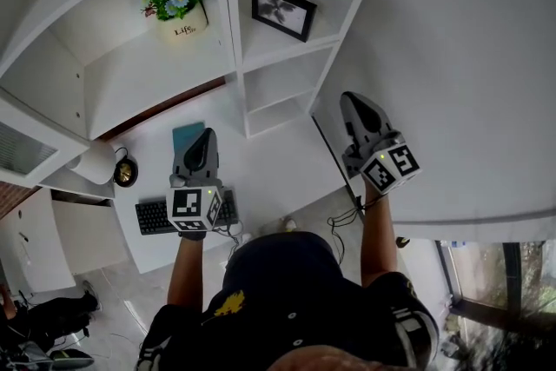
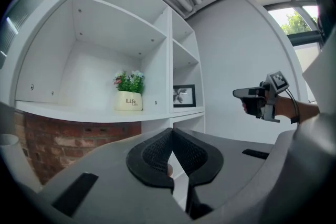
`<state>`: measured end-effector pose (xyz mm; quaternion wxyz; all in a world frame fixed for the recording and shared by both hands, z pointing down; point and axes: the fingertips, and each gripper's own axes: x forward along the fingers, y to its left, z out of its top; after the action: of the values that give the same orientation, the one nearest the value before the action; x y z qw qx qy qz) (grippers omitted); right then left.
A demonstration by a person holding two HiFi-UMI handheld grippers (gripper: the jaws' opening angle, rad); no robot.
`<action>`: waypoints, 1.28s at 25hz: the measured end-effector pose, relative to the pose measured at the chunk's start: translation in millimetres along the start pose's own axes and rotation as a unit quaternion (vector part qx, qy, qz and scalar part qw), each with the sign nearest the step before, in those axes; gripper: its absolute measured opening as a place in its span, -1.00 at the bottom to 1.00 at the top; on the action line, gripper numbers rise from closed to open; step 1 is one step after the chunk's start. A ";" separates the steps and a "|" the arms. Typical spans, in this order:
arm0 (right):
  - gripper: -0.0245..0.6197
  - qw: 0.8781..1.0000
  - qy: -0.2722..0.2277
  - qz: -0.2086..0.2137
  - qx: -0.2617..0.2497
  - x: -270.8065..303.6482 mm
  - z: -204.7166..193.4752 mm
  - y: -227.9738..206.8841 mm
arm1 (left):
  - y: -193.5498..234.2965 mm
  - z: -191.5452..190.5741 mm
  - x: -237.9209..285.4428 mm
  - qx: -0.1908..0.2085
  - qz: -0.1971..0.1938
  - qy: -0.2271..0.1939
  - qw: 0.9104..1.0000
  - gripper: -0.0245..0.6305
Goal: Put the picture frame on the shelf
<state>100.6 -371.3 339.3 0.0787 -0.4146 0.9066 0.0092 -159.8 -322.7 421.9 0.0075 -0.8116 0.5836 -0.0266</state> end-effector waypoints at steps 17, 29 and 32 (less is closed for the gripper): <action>-0.90 1.000 0.001 0.006 -0.027 -17.3 -11.2 19.7 | 2.1 16.2 1.6 0.032 0.000 -0.023 0.999 -0.87; -0.90 0.999 -0.016 -0.024 -0.023 -25.7 -5.6 26.6 | -3.1 24.3 -2.9 0.021 -0.011 -0.040 0.999 -0.87; -0.90 0.999 -0.016 -0.029 -0.023 -27.1 -7.5 26.4 | -1.1 22.6 -4.0 0.021 -0.011 -0.038 0.999 -0.87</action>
<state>97.2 -334.2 349.5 0.0841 -0.4419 0.8924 0.0350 -158.9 -319.0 399.2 0.0463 -0.8182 0.5729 -0.0078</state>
